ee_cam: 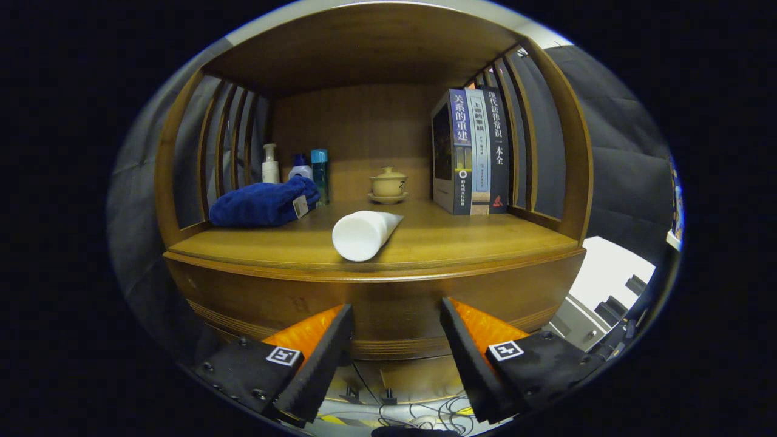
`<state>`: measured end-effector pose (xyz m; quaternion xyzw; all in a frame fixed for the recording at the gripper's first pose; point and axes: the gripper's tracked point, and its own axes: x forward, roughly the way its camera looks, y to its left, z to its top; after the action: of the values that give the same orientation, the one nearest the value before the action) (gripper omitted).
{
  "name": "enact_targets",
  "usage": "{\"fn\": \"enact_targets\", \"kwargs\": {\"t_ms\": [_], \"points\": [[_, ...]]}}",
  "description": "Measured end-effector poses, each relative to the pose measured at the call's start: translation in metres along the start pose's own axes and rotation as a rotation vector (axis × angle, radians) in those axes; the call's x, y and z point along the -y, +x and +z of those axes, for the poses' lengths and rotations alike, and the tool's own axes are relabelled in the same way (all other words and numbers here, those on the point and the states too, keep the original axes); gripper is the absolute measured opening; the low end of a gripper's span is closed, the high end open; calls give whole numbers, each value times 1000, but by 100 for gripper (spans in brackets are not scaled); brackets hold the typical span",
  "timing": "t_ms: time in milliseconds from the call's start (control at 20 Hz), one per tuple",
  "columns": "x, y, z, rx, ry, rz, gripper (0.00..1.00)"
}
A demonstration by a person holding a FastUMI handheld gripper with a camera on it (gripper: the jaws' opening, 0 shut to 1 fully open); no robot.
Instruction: Pull open the drawer, take out the items inside it, and place them on the countertop above the cabinet.
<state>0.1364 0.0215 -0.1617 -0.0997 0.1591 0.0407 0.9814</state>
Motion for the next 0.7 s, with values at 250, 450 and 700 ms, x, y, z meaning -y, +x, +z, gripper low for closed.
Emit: {"fn": "enact_targets", "kwargs": {"t_ms": [250, 450, 700], "points": [[1, 1, 1, -3, 6, 1, 97], [6, -2, 13, 3, 16, -20, 98], [14, -25, 60, 70, 32, -11, 98]]}}
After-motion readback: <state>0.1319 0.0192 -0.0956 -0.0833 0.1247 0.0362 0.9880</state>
